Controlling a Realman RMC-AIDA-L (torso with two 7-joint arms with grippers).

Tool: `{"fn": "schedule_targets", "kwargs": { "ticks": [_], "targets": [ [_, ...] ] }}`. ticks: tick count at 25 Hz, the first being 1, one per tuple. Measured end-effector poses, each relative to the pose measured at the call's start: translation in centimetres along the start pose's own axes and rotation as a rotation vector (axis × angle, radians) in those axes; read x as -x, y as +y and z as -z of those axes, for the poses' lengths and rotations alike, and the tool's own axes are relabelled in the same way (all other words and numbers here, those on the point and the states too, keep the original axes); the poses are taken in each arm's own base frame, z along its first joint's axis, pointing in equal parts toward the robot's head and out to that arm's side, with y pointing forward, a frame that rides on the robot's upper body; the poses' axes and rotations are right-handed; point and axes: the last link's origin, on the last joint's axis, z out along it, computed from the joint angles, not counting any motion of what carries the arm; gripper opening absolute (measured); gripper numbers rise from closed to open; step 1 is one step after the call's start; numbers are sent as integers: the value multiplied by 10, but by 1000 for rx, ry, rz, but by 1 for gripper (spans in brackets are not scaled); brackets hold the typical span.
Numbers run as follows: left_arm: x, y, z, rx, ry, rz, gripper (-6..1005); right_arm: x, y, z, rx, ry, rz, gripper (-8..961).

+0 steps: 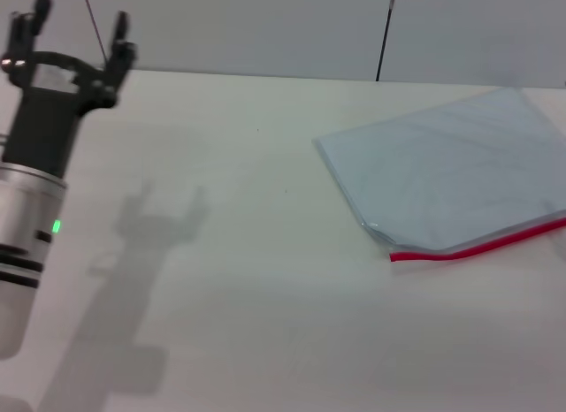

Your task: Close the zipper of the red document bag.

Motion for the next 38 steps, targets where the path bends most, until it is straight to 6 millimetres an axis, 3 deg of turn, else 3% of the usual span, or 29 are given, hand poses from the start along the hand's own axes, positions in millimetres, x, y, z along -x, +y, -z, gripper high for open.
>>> {"fn": "schedule_targets", "kwargs": {
  "ticks": [6, 17, 30, 38],
  "targets": [
    [14, -19, 0, -64, -53, 102, 819, 1, -2, 5, -5, -8, 3, 763],
    [15, -20, -1, -62, -53, 104, 831, 1, -1, -1, -29, -11, 80, 760],
    [13, -15, 0, -40, -41, 107, 831, -3, 14, -17, -5, 25, 15, 767],
    [12, -15, 1, -40, -39, 109, 831, -3, 15, -18, 3, 25, 11, 854]
  ]
}}
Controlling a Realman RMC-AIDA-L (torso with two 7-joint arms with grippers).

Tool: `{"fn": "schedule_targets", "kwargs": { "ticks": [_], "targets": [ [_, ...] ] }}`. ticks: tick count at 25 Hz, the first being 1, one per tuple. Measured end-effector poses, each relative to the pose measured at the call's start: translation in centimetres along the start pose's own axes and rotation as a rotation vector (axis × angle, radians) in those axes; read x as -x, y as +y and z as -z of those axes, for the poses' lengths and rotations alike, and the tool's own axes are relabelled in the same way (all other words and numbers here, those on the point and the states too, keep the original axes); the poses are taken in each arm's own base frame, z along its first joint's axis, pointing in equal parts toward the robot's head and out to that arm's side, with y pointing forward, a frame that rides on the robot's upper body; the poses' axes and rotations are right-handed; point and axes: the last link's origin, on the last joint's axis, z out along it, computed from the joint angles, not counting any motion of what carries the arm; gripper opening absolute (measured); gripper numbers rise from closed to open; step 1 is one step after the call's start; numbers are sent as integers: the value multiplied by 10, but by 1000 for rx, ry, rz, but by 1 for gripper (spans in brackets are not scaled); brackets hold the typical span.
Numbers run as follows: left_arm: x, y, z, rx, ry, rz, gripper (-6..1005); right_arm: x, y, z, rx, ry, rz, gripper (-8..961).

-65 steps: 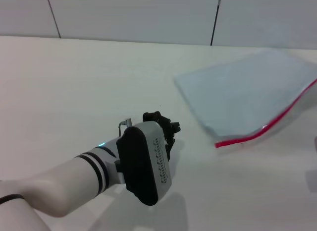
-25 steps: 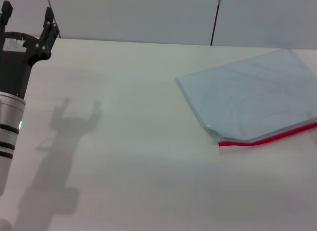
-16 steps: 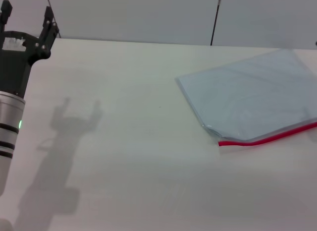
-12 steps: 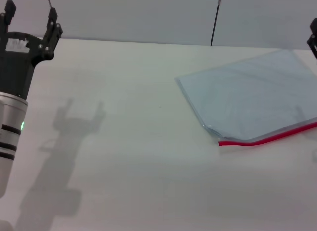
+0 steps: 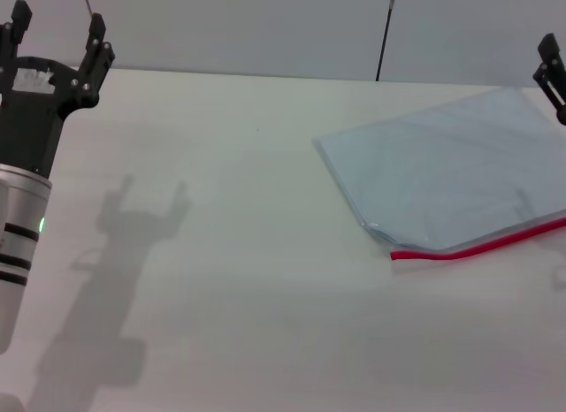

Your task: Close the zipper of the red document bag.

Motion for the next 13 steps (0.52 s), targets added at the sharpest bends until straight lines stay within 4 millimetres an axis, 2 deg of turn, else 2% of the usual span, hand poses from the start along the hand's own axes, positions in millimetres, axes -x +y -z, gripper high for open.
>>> {"fn": "schedule_targets", "kwargs": {
  "ticks": [13],
  "targets": [
    [0, 0, 1, -1, -2, 0, 831, -5, -1, 1, -10, 37, -5, 886]
  ]
}}
